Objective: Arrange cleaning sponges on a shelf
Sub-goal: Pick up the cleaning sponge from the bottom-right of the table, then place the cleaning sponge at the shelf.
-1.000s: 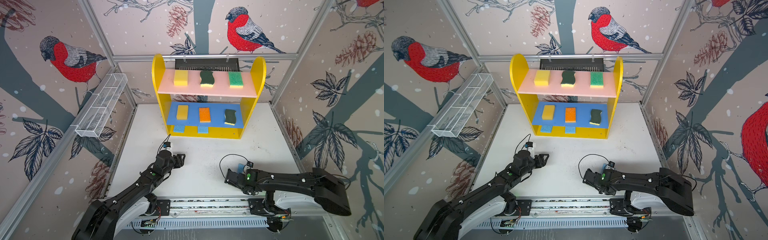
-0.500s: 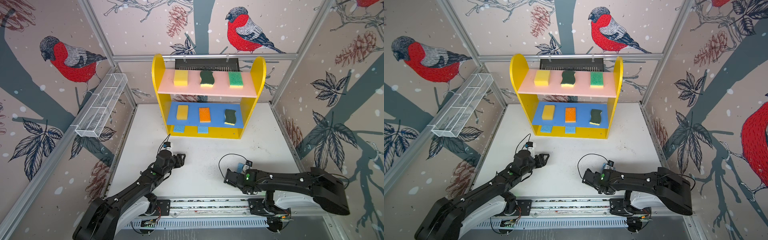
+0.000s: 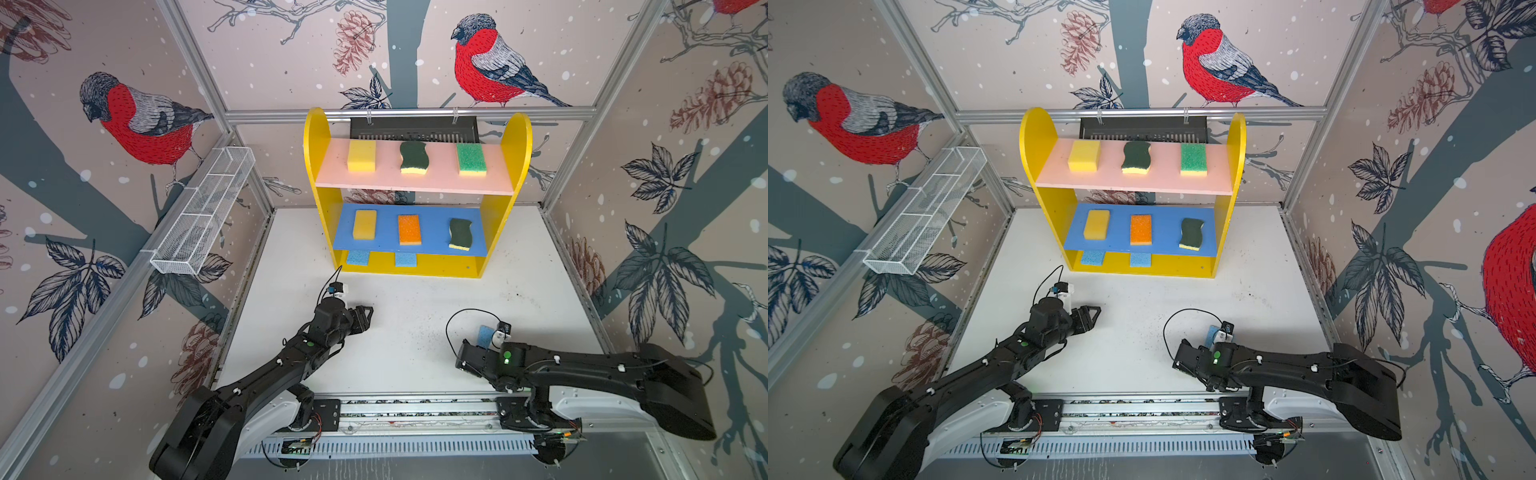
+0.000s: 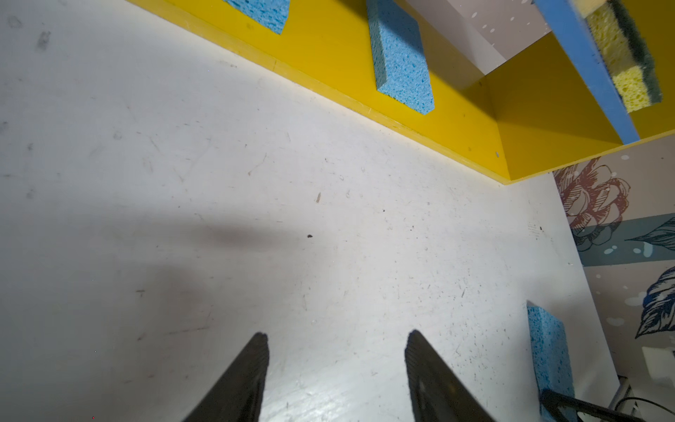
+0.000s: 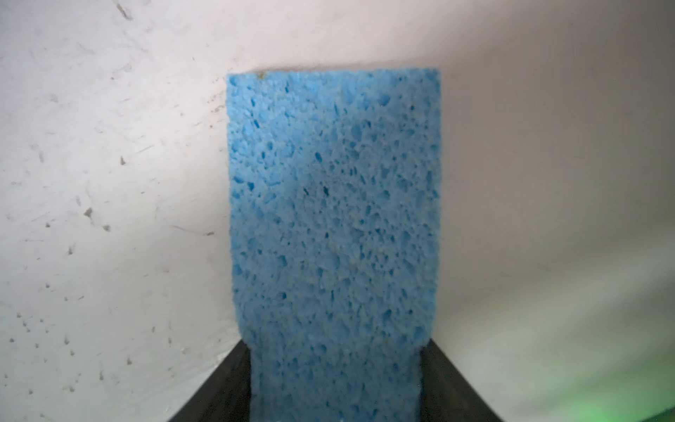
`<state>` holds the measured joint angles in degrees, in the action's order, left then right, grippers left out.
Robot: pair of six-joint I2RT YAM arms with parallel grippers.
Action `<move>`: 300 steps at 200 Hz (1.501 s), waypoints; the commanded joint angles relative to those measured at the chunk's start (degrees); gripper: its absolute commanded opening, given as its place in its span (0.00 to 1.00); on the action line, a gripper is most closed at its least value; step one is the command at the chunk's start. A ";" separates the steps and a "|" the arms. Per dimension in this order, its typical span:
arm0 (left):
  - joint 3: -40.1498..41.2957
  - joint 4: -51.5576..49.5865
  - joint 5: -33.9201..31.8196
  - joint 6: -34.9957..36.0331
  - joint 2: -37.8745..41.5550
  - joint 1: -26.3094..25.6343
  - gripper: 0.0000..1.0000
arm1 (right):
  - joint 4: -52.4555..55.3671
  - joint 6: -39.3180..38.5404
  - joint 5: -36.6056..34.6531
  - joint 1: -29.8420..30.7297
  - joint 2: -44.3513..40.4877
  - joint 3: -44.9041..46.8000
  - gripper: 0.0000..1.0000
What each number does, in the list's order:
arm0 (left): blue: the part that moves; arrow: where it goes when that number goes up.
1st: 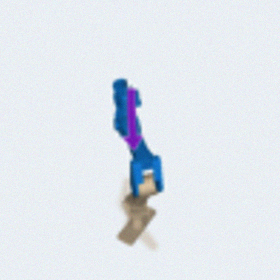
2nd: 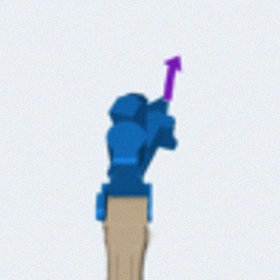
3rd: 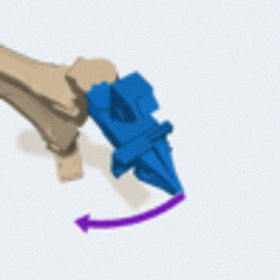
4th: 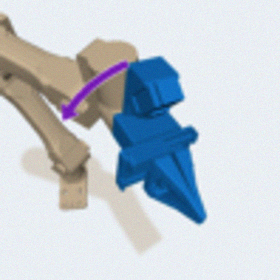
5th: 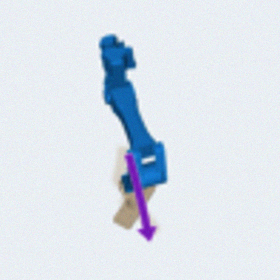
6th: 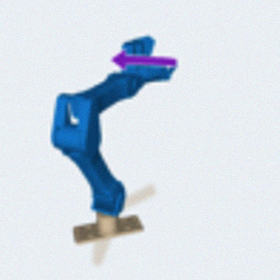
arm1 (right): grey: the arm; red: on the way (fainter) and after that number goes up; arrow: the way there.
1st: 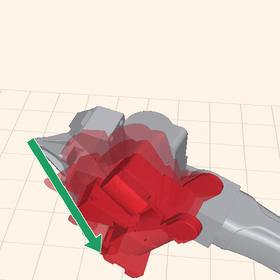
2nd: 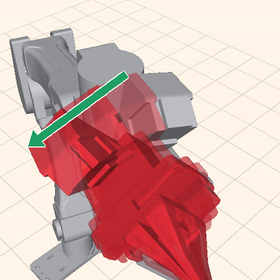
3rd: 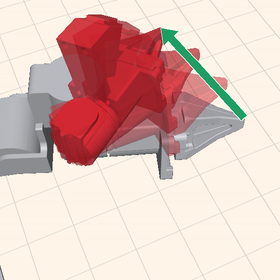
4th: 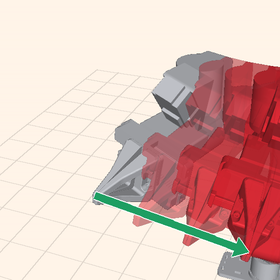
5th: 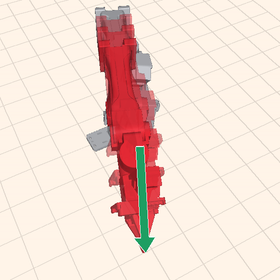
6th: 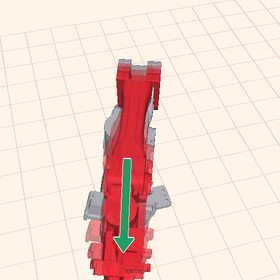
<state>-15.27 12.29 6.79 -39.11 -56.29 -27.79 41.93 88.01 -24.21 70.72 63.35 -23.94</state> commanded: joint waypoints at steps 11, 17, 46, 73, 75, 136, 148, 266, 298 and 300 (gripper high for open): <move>-2.32 -4.82 -2.73 1.63 2.67 0.11 0.61 | -1.39 -3.58 4.62 0.33 -0.88 0.00 0.64; -2.57 -5.44 -3.04 1.82 3.18 0.11 0.61 | -1.81 -4.67 3.80 0.55 -0.67 -0.71 0.64; -2.24 -6.70 -4.56 1.17 5.80 0.11 0.61 | -3.09 -10.80 0.01 0.75 2.96 -4.92 0.64; -1.43 -6.75 -6.11 -0.05 7.14 0.15 0.61 | -4.11 -17.21 -4.15 0.33 6.60 -8.86 0.63; -1.43 -6.62 -6.22 -0.08 7.16 0.12 0.60 | -4.26 -17.73 -4.48 0.26 6.78 -9.13 0.63; -1.02 -4.33 -8.44 -1.13 6.31 0.21 0.61 | -14.27 -34.86 -8.03 -6.92 6.14 -11.52 0.63; -1.16 -3.82 -8.87 -1.14 5.98 0.23 0.61 | -17.12 -38.05 -7.35 -9.62 5.45 -11.48 0.63; -2.18 0.80 -11.48 -0.88 3.56 0.37 0.61 | -29.84 -54.99 -3.20 -23.02 21.20 -22.03 0.64; -2.75 1.32 -11.99 -0.44 3.06 0.43 0.61 | -30.65 -55.87 -3.02 -24.96 24.57 -24.55 0.64; -2.82 1.46 -11.91 -0.44 3.04 0.45 0.61 | -30.72 -55.89 -2.92 -25.11 24.64 -24.68 0.64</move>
<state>-17.28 11.38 -4.29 -40.42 -52.86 -27.59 13.23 34.02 -27.62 46.72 86.48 -47.22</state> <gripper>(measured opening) 0.606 0.645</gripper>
